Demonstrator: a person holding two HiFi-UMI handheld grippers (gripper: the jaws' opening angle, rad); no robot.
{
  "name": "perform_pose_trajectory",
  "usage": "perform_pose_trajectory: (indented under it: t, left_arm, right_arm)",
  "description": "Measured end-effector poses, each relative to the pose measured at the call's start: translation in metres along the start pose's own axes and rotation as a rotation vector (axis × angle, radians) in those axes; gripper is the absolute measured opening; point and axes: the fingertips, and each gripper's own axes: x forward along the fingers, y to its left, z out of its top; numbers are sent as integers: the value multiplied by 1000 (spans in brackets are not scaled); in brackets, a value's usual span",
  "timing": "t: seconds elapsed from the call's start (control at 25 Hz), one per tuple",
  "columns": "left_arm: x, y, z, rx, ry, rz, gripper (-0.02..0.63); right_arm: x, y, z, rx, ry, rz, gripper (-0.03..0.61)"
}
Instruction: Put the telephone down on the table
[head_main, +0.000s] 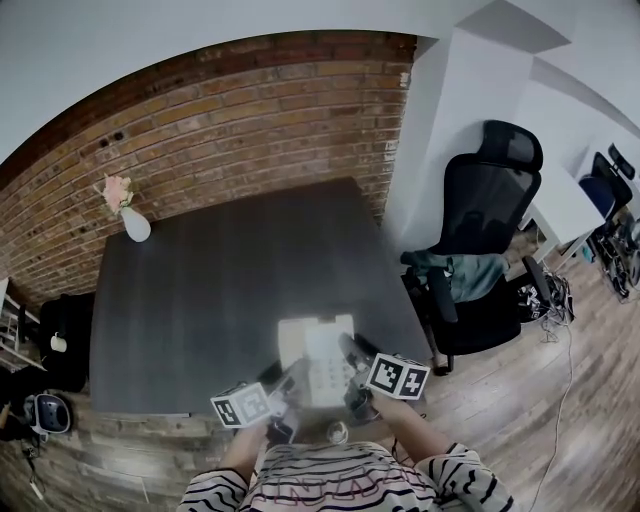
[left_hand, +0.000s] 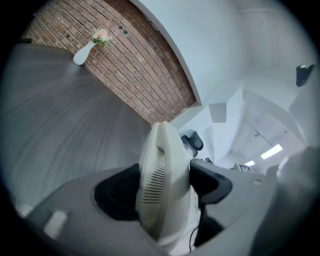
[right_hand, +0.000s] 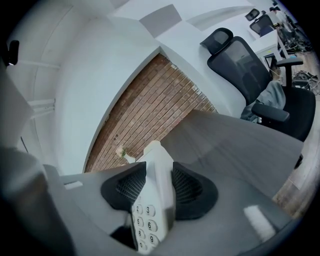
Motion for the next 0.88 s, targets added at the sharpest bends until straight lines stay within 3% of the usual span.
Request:
perform_pose_trajectory:
  t: [0.56, 0.88]
  left_arm:
    - [48, 9, 9, -25, 11, 16, 310]
    - [83, 33, 44, -39, 46, 13, 310]
  right_arm:
    - [26, -32, 28, 10, 13, -4, 150]
    - [71, -42, 51, 29, 5, -35, 150]
